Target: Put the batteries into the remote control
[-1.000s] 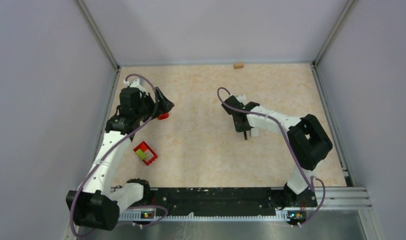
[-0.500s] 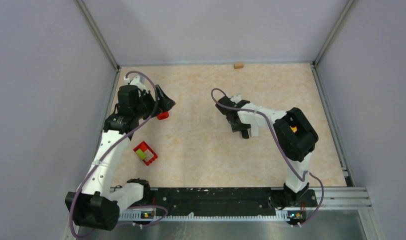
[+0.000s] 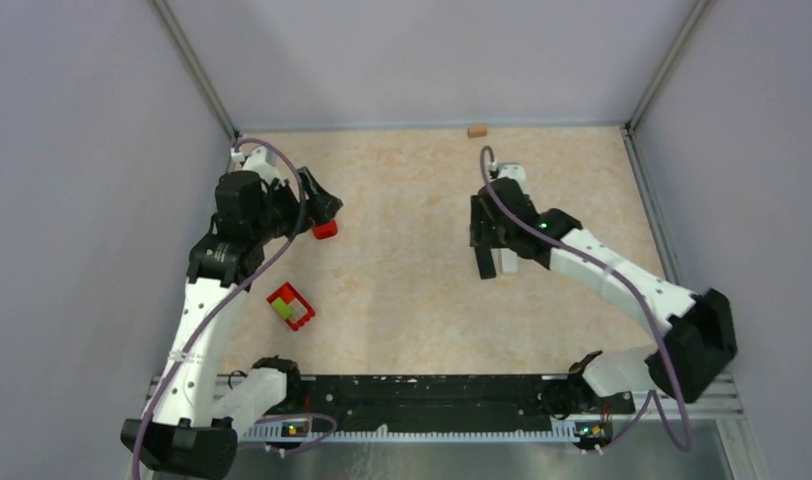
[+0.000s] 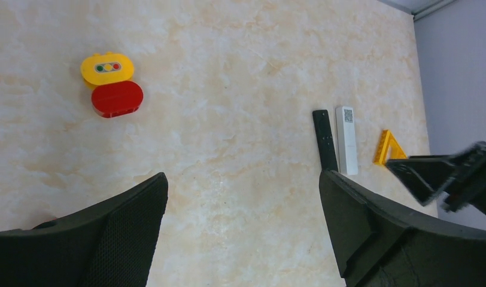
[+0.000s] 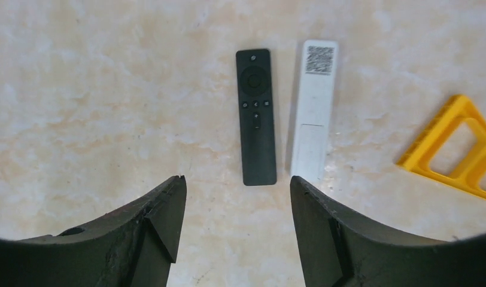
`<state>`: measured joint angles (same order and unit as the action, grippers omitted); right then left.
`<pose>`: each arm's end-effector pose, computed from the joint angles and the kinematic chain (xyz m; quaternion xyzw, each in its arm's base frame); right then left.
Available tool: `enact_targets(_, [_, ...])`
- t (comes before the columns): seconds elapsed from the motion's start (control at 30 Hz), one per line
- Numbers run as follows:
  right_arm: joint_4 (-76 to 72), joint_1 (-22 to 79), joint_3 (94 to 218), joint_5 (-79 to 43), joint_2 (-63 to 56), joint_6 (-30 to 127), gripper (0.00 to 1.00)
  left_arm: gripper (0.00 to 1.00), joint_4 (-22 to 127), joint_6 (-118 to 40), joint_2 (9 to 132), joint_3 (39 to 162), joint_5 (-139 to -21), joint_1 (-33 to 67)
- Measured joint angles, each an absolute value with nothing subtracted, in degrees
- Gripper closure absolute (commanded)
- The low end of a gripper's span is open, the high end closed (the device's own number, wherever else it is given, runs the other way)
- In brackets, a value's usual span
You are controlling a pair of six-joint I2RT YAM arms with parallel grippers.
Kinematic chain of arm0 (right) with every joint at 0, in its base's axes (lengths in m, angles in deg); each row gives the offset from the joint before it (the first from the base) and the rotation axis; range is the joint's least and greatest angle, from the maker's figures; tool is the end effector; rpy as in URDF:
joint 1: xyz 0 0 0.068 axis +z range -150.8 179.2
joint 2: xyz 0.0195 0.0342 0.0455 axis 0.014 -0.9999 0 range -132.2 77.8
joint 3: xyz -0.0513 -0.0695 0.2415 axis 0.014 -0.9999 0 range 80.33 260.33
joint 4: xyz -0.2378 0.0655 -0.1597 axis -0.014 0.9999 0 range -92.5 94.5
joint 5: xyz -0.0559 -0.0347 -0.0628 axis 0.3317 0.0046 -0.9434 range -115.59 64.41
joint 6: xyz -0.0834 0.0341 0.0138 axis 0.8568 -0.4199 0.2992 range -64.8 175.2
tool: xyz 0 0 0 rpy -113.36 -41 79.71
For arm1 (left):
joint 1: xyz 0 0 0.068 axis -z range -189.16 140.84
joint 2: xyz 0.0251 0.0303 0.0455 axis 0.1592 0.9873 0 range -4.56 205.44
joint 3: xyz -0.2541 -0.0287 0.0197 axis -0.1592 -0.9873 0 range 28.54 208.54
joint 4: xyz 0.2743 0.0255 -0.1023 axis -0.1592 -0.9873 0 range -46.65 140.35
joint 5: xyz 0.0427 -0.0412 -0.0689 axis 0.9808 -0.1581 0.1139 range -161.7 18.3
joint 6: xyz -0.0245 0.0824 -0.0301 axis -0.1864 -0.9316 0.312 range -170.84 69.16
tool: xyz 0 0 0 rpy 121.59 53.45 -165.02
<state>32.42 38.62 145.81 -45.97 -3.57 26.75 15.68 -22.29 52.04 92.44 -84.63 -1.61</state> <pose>0.2985 0.2086 0.2223 -0.0296 0.9286 0.0460 0.3669 0.2849 -0.0561 0.3442 -0.0972 0.8454 -0.2515 0.4611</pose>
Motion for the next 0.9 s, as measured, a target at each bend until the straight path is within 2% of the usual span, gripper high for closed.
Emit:
enact_targets(0.1, [32.86,38.14,143.25,-50.14,7.71,26.77,0.25,0.01,14.43,-23.67,49.09,93.73,-81.87,-1.61])
enact_targets(0.17, [34.1,38.01,142.81,-53.6,14.49,27.08,0.11,0.01,13.69,-24.76,46.7,94.52,-78.99,-1.61])
enact_targets(0.2, [34.93,37.98,142.77,-55.98,18.66,27.21,0.08,0.01,13.41,-25.48,45.24,94.97,-77.07,-1.61])
enact_targets(0.37, [40.16,37.94,144.56,-66.93,34.73,28.02,0.06,0.01,13.06,-28.28,38.22,97.29,-70.53,-1.61])
enact_targets(0.57, [45.08,37.92,150.07,-79.04,46.27,29.83,0.05,0.01,12.27,-30.38,32.23,98.36,-65.55,-1.61])
enact_targets(0.73, [47.28,37.9,151.75,-86.95,50.7,31.6,0.05,0.01,11.74,-31.77,28.39,98.34,-61.83,-1.61])
enact_targets(0.9, [48.2,37.9,151.64,-89.11,50.84,32.3,0.04,0.01,11.55,-33.04,26.94,98.47,-61.07,-1.61])
